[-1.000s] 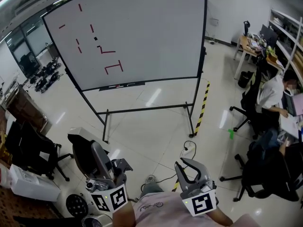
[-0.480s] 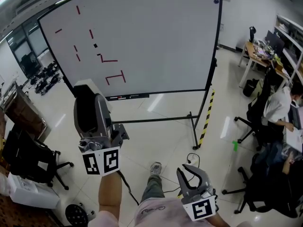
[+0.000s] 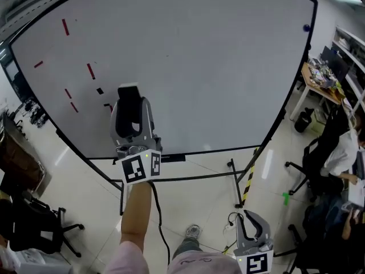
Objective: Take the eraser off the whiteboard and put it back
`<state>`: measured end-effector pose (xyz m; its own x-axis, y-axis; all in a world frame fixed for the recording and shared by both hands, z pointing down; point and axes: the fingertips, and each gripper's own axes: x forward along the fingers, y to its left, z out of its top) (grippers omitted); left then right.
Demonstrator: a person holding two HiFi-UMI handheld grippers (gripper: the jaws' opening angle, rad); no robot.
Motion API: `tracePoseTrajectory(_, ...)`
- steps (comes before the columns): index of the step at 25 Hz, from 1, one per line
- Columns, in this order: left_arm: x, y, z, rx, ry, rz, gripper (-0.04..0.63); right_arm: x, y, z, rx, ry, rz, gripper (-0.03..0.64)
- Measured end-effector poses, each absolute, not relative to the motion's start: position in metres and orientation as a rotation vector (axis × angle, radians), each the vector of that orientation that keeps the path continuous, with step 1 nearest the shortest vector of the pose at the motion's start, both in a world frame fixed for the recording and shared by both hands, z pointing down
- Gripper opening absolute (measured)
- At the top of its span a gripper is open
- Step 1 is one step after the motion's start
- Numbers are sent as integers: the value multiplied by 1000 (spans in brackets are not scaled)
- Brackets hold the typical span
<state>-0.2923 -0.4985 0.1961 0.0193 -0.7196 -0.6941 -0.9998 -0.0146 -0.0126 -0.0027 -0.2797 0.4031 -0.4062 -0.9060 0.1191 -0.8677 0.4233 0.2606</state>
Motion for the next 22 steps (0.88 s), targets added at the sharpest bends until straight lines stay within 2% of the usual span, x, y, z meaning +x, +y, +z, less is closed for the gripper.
tracePoseTrajectory(4,-304,-590,224,-1775,1798,641,255,-7,-312,409,1540,-2410,-193,57)
tracePoseTrajectory(9,-309,-638,252,-1746,1803,607,255,-11,-346,422,1504,-2375,-142,57)
tracePoseTrajectory(17,-303,-637,256,-1705,1741,572,256,-20,-412,438,1462,-2307,-64,57)
tracePoseTrajectory(22,-304,-605,245,-1672,1710,586,255,-15,-408,424,1534,-2370,-75,57)
